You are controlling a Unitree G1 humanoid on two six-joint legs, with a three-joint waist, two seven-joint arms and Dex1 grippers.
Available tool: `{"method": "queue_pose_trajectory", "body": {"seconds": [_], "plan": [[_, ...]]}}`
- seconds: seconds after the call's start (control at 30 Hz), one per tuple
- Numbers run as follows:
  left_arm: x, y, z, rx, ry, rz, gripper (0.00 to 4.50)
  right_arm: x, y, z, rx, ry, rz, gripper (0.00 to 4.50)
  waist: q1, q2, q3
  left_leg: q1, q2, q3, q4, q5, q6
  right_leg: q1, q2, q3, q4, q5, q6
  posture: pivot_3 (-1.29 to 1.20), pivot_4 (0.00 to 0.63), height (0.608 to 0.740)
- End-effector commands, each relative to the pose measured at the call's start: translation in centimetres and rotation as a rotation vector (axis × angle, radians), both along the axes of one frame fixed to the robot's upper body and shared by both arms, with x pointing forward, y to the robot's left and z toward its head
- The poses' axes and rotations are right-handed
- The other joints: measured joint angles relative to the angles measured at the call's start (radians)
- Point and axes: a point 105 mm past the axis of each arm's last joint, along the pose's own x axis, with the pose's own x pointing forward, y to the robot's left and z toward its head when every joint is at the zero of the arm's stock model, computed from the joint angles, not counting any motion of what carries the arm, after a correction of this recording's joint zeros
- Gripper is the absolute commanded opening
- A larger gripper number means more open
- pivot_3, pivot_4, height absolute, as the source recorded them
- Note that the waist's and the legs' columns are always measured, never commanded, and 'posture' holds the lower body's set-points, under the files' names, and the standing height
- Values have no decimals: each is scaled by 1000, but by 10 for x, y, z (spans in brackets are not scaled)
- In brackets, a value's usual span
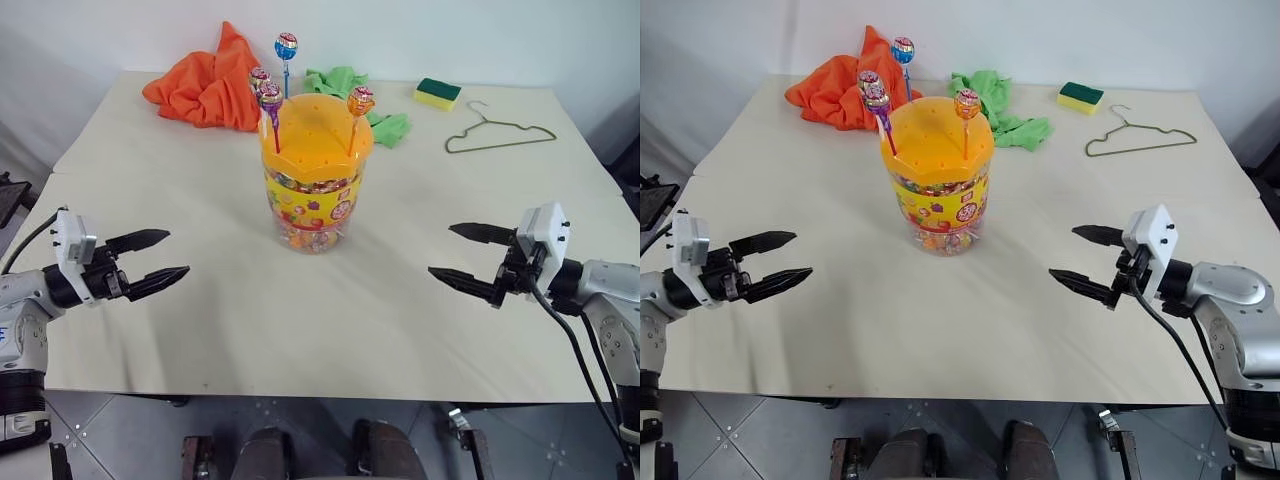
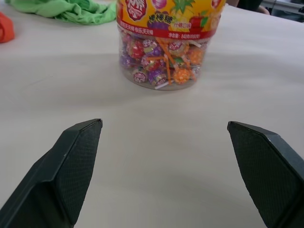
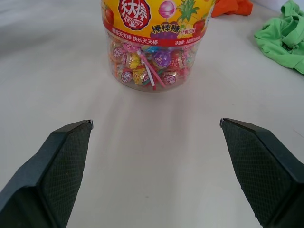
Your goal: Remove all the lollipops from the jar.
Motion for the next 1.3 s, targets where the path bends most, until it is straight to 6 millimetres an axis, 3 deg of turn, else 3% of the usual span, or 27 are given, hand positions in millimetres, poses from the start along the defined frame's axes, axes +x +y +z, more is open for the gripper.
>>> {"method": "queue_pose_trajectory", "body": {"seconds": [0.03,0.13,0.37,0.57,0.8,0.97,1.3], "plan": [[-3,2,14,-12,-32,-7,4500,0,-2,11,-11,-49,8,4494,0,0,0,0,0,0,0,0,0,0,0,0,0,0,0,0,150,740],[4,7,15,-7,-23,72,4500,1,-3,14,-5,-53,7,4494,0,0,0,0,0,0,0,0,0,0,0,0,0,0,0,0,150,740],[-3,-4,37,-22,-26,28,4500,-3,-2,21,-5,-68,46,4494,-1,0,0,0,0,0,0,0,0,0,0,0,1,0,0,0,150,740],[-3,-23,73,-11,-141,-79,4500,-19,11,41,-3,-122,174,4494,5,0,0,0,0,0,1,0,0,0,0,1,1,0,0,0,150,740],[26,-48,114,-45,-294,-107,4500,-28,30,81,106,-188,249,4494,6,0,0,0,0,0,2,0,0,0,0,1,2,0,0,0,150,740],[43,-73,125,-72,-317,-205,4500,-25,35,102,137,-285,196,4494,7,0,0,0,-1,0,2,0,0,0,0,0,3,0,0,0,150,740],[71,-100,140,-83,-329,-297,4500,-32,31,100,129,-299,157,4494,2,0,0,0,-1,0,2,0,0,-1,1,0,3,0,0,0,150,740]]}}
